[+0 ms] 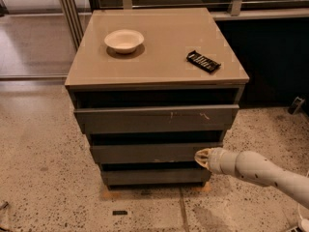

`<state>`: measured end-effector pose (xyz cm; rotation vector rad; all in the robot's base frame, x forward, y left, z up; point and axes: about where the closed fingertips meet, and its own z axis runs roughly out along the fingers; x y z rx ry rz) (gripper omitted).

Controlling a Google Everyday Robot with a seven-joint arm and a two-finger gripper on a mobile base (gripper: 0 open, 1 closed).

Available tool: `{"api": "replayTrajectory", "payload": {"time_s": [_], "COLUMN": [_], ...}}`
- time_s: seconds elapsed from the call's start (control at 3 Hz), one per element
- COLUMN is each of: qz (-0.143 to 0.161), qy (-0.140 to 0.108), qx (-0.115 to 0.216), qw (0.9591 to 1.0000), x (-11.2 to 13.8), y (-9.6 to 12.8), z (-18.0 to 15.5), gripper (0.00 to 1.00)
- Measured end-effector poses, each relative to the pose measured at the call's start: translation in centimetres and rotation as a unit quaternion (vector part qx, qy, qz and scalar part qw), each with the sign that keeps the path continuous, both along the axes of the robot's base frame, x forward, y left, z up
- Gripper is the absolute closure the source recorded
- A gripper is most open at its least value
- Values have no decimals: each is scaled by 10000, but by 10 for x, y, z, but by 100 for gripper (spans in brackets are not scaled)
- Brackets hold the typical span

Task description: Close middle drawer

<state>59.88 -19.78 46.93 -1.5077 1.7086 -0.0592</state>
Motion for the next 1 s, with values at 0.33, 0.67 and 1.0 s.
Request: {"api": "replayTrajectory", "payload": {"time_s": [0.33,0.67,1.0], "qz": [221,479,486], "qy": [140,379,386], "qx": [336,446,443], "qw": [9991,9971,9971], "x": [1,-10,-11], "y": [-8,2,2], "z": [31,31,30], "gripper": [100,82,58]}}
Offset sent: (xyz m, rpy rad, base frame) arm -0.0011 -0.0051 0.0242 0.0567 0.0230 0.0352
